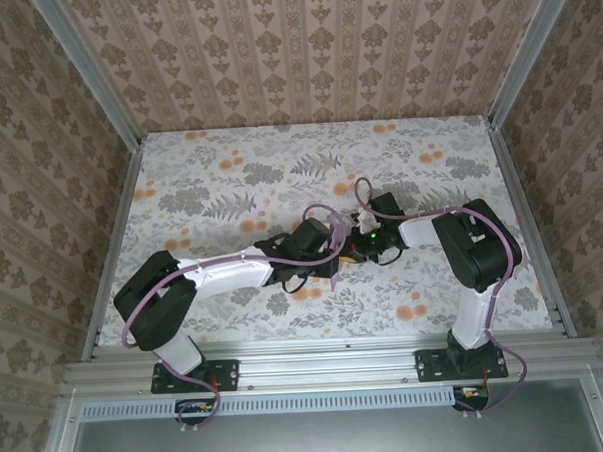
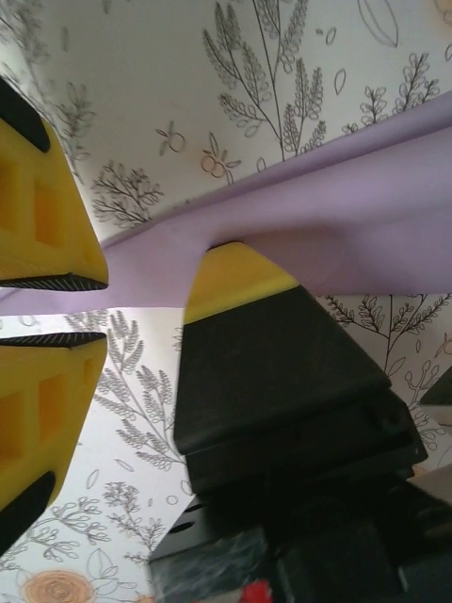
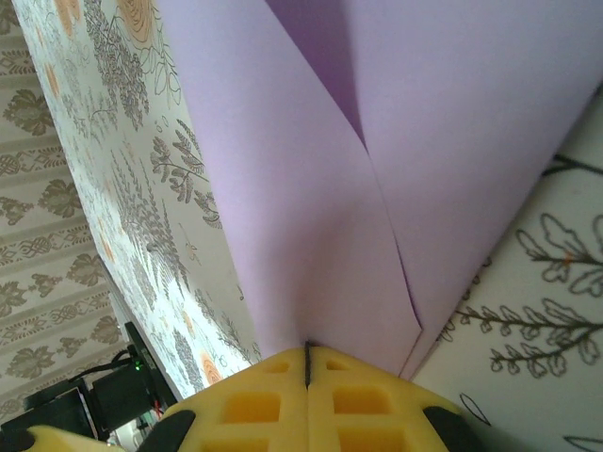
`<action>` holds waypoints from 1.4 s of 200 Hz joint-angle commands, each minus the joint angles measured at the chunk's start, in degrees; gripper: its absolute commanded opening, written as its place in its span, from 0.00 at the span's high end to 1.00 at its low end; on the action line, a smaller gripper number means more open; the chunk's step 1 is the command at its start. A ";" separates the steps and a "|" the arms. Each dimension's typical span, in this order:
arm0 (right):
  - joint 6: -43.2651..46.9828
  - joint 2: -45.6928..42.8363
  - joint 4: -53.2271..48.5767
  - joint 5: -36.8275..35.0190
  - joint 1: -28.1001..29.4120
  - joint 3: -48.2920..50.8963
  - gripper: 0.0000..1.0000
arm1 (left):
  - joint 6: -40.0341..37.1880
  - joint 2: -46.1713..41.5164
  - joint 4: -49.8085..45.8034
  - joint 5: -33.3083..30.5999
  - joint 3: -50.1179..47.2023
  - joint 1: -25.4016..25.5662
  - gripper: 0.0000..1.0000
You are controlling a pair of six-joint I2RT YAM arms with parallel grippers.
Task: Fold a paper plane with a square sheet of paper (pick it up from the middle)
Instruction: Fold the wing for the fifth time at the center of the table.
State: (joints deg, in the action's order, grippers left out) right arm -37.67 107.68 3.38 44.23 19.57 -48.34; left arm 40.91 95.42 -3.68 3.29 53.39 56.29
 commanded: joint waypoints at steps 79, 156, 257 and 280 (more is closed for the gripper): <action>0.84 2.97 -6.22 -8.63 0.33 1.10 0.98 | 2.19 8.37 7.46 8.33 -2.10 1.01 0.83; 1.65 3.48 -7.51 -10.03 0.05 0.69 0.98 | 1.63 5.65 3.07 8.39 -5.20 3.24 0.86; 2.61 3.07 -9.09 -11.30 -0.39 0.70 0.99 | -0.35 5.00 -2.55 8.82 -5.40 7.56 0.88; 2.67 3.11 -9.03 -11.44 -0.47 0.79 0.99 | -0.28 4.68 -2.99 9.48 -5.65 8.13 0.87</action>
State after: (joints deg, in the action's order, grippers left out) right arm -35.77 107.63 1.28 43.38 19.66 -49.10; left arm 41.56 100.77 1.50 7.68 49.78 61.71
